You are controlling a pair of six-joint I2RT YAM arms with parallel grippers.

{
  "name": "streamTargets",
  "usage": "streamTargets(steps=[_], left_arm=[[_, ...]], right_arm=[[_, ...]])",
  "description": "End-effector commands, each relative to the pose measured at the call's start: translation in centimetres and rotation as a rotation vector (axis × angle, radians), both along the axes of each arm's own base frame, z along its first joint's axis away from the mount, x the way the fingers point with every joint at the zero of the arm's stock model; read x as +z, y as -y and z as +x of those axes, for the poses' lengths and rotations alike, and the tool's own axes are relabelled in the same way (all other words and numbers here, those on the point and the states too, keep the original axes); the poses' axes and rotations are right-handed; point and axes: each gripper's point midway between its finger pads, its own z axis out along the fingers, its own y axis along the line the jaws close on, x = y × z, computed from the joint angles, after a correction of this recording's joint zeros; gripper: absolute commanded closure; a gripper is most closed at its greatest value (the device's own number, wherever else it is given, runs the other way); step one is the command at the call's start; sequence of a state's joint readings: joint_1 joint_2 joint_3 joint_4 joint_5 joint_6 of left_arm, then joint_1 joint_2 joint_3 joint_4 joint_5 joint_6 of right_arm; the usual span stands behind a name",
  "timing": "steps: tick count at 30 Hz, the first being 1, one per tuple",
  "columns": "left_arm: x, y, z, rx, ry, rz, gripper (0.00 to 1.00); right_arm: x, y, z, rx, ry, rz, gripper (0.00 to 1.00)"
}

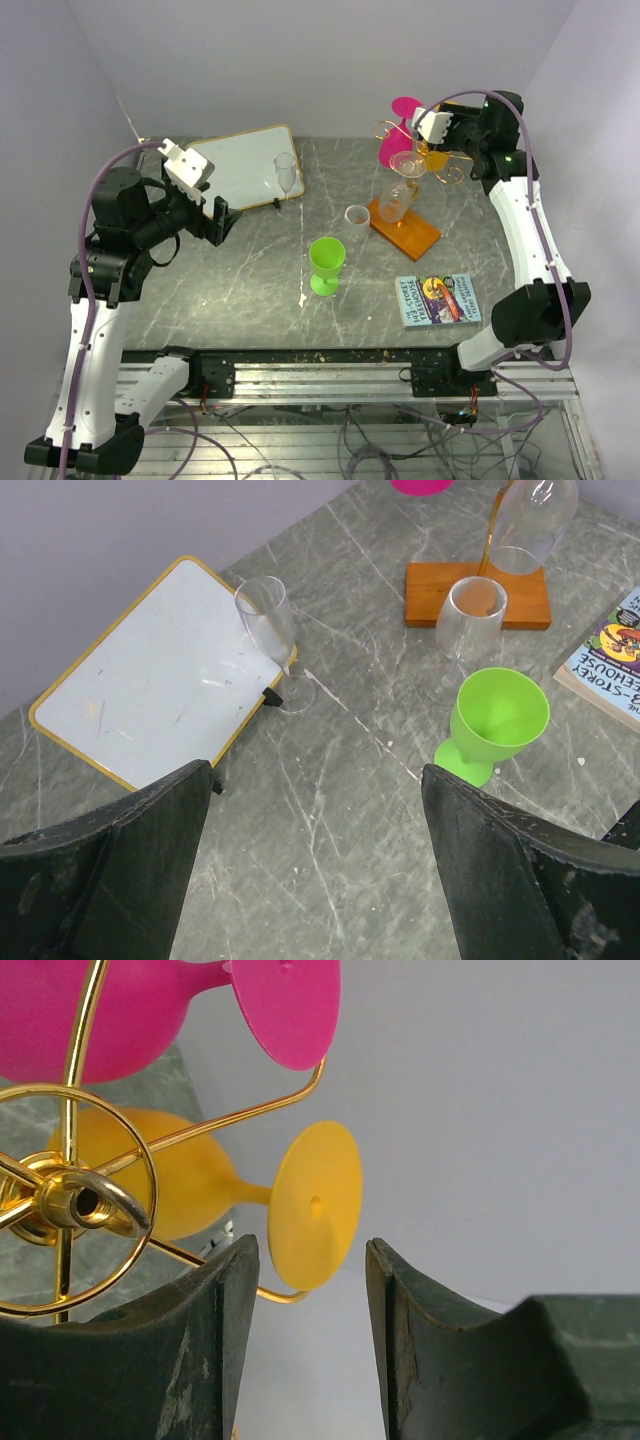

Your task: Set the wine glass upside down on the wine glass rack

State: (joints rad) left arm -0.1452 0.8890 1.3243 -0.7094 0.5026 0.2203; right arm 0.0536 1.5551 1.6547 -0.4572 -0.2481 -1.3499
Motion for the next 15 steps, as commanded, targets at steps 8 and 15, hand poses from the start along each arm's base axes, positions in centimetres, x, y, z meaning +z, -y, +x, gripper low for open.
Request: streamTargets(steps=[8,15], left_arm=[[-0.2,0.0,0.1,-0.002,-0.009,-0.012,0.04],[-0.3,0.3,0.6,0.000,-0.043,-0.045,0.01]], right_arm=[[1.3,-0.5,-2.0,-0.008,0.005,0.108,0.51],[3.3,-0.3,-3.7,-0.043,0.032,0.195,0.45]])
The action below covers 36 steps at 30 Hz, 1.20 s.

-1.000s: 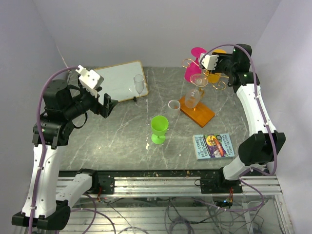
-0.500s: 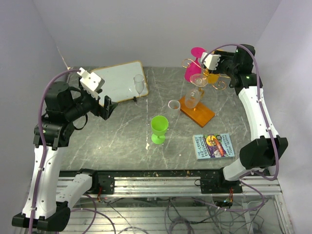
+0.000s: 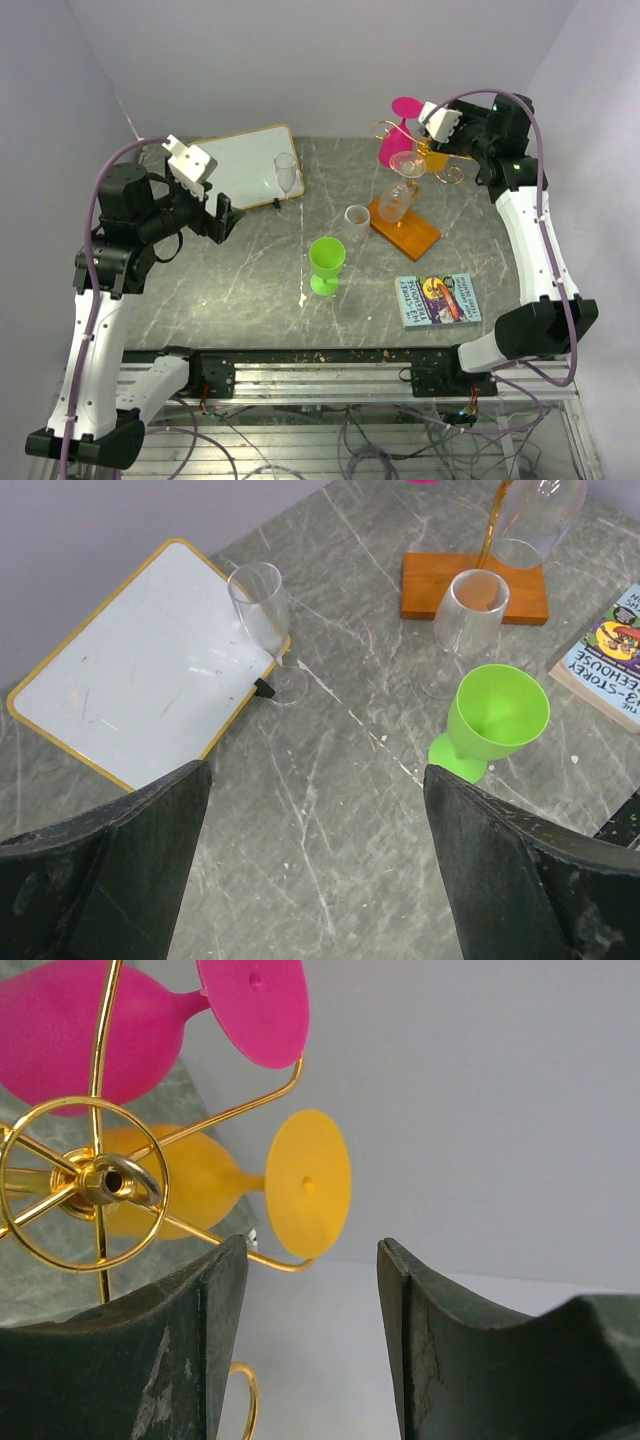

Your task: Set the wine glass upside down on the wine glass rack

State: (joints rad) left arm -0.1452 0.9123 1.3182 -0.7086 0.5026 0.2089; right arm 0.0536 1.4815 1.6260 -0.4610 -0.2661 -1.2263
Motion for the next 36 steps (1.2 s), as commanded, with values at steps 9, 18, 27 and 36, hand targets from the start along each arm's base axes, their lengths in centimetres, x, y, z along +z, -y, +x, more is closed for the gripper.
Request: streamTargets(steps=[9,18,27,36], left_arm=[[0.0,1.0,-0.3,-0.043,-0.070,-0.070,0.00],[-2.7,2.7,0.2,-0.103,-0.153,-0.005,0.01],[-6.3,6.2,1.4,-0.194,-0.200,0.128,0.03],[-10.7,12.7,1.5,-0.387,-0.231,0.251,0.13]], right_arm=[[2.9,0.3,-6.0,-0.086,-0.005,0.236,0.38],[6.2,0.4,-9.4,-0.154,-0.002,0.470,0.33],[8.1,-1.1,-11.7,-0.074,-0.084,0.677,0.20],[7.5,-1.0,-12.8,-0.027,-0.129,0.684,0.15]])
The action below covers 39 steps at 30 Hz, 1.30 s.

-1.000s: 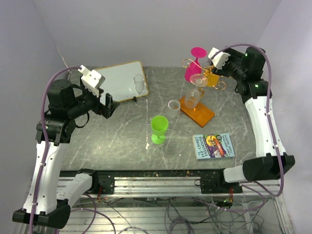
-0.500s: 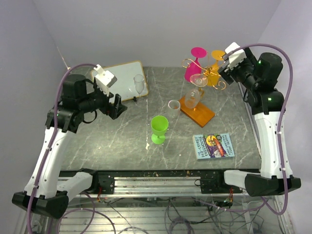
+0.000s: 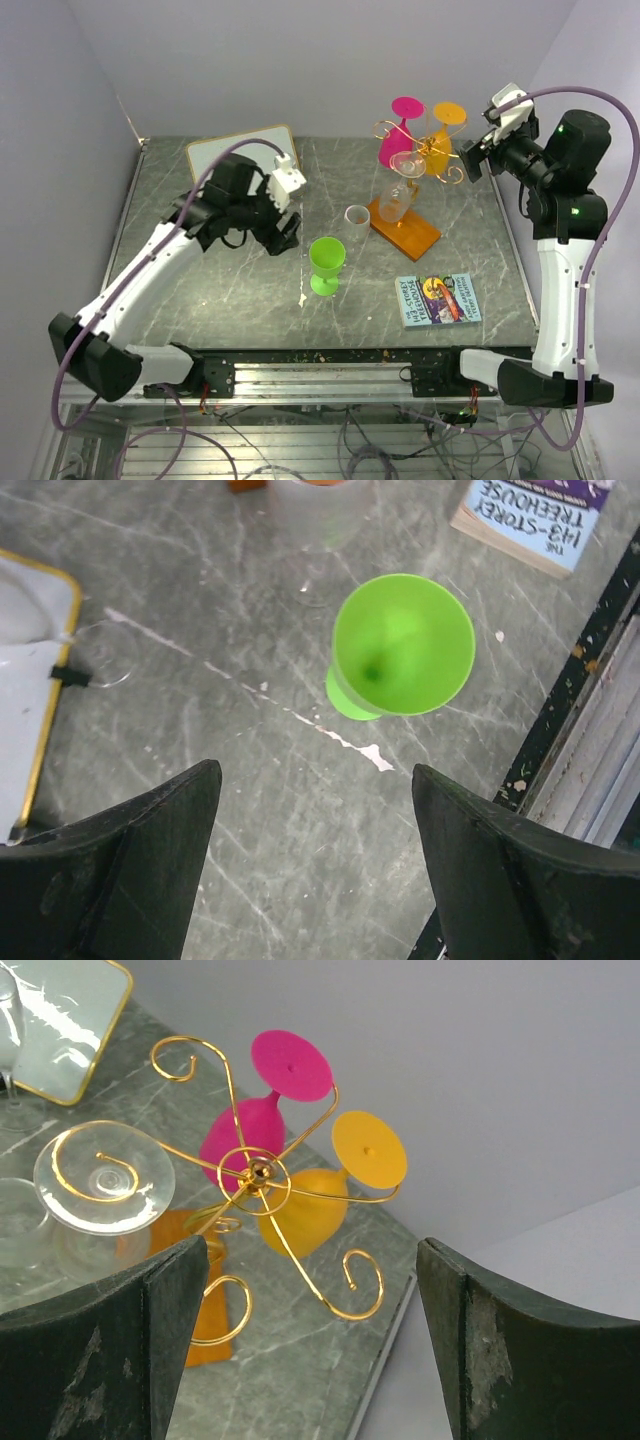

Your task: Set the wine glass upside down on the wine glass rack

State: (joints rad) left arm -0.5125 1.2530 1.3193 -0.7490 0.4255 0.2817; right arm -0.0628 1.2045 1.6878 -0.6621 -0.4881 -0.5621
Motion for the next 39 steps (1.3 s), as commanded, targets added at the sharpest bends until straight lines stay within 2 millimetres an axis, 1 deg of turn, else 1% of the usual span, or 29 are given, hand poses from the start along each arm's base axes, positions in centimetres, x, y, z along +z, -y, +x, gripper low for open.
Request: streamTargets(steps=[1,4,8,9,11,15,18,22,28,34,39], left_arm=[[-0.4,2.8,0.5,-0.091,0.066,0.031,0.14],[-1.5,4.6,0.7,-0.123,0.046,0.039,0.18],[-2.7,6.8,1.1,-0.151,0.018,0.053,0.23],[-3.4,7.2,1.3,-0.155,0.007,0.066,0.23],[-4.1,7.9,1.8,-0.160,0.010,0.090,0.23],[-5.4,9.4,2.0,-0.192,0.005,0.129,0.26],[-6.5,10.4,1.9,-0.219,-0.007,0.158,0.32],[-7.5,10.8,2.0,-0.228,-0.014,0.197,0.44],[-8.2,10.6,2.3,-0.226,-0.004,0.231,0.59],[-8.9,10.3,2.4,-0.223,-0.003,0.258,0.69],[-8.7,9.9,2.4,-0.233,0.021,0.274,0.77]], right_arm=[[0.5,-0.2,-1.0,0.030,-0.010,0.040,0.16],[0.3,-0.1,-0.8,0.030,-0.017,0.051,0.15],[-0.6,0.1,-0.4,0.023,-0.041,0.052,0.15],[-0.9,0.0,-0.5,0.030,-0.046,0.054,0.15],[-1.1,-0.1,-0.6,0.040,-0.053,0.054,0.15],[-1.4,-0.1,-0.8,0.046,-0.062,0.062,0.15],[-1.6,0.0,-0.6,0.047,-0.071,0.071,0.15],[-1.8,0.0,-0.5,0.049,-0.076,0.075,0.15],[-2.4,-0.1,-0.3,0.061,-0.091,0.081,0.15],[-2.6,-0.1,-0.3,0.062,-0.094,0.079,0.15],[-2.8,0.1,0.0,0.057,-0.098,0.077,0.15]])
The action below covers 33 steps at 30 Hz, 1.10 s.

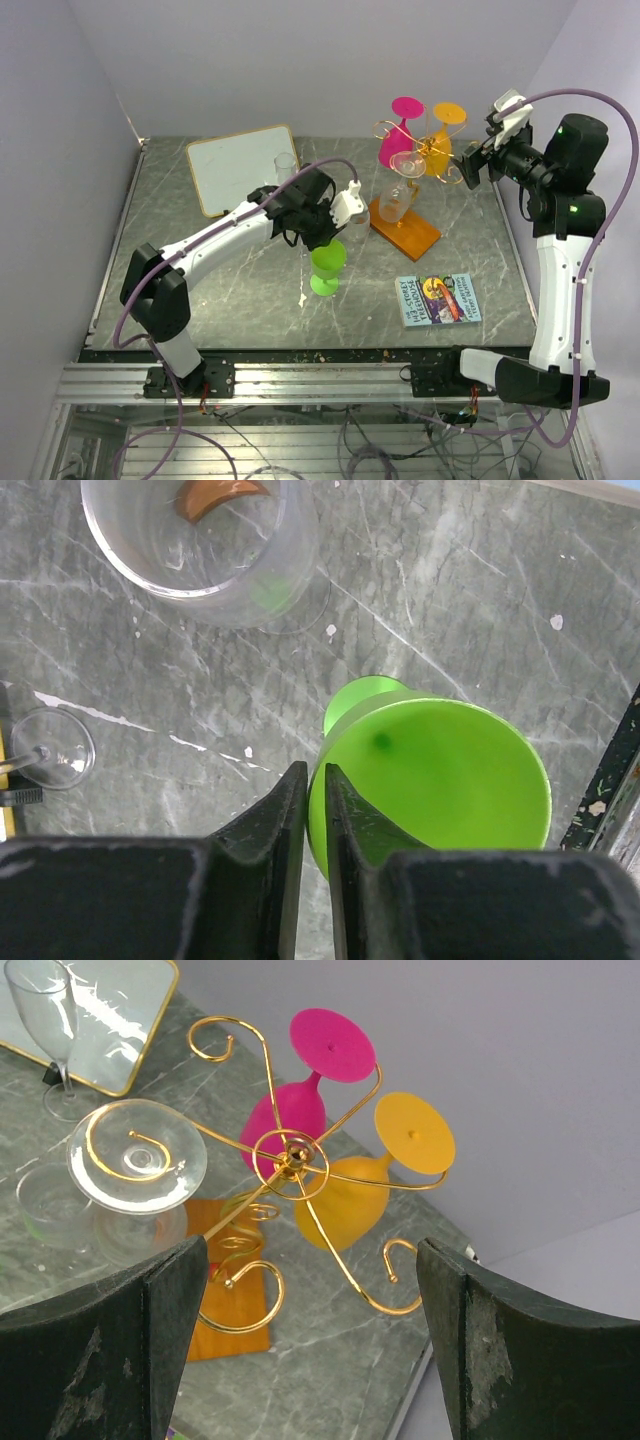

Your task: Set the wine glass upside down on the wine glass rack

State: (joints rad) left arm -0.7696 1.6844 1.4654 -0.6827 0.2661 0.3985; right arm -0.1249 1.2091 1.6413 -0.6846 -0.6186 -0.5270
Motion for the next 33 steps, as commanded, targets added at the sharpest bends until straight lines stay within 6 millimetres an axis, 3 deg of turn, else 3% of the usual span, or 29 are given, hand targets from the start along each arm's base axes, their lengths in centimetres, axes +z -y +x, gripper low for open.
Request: streamTargets(steps=[1,6,16,27,33], left_arm=[[1.0,-0.1,0.4,-0.023,0.055,0.010,0.78],[1.6,-0.7,0.1,-0.036,0.082,0.013,0.92],[4.3,-2.5,-3.3,-0.120,0.067,-0.074,0.93],[10.2,-7.4,-6.2,-0.102,0.050,-0.317,0.93],[14.5,-10.9,-6.6,0.004,0.104,-0.500,0.93]], right_arm=[[-0.4,0.2,0.2,-0.002,-0.013,0.011,0.15],[-0.4,0.4,0.5,-0.006,-0.014,0.013,0.15],[-0.2,0.4,0.2,0.005,-0.007,0.015,0.15],[0.7,-0.7,-0.9,0.054,-0.005,0.045,0.14],[0.6,-2.1,-1.6,0.153,-0.056,0.127,0.16]])
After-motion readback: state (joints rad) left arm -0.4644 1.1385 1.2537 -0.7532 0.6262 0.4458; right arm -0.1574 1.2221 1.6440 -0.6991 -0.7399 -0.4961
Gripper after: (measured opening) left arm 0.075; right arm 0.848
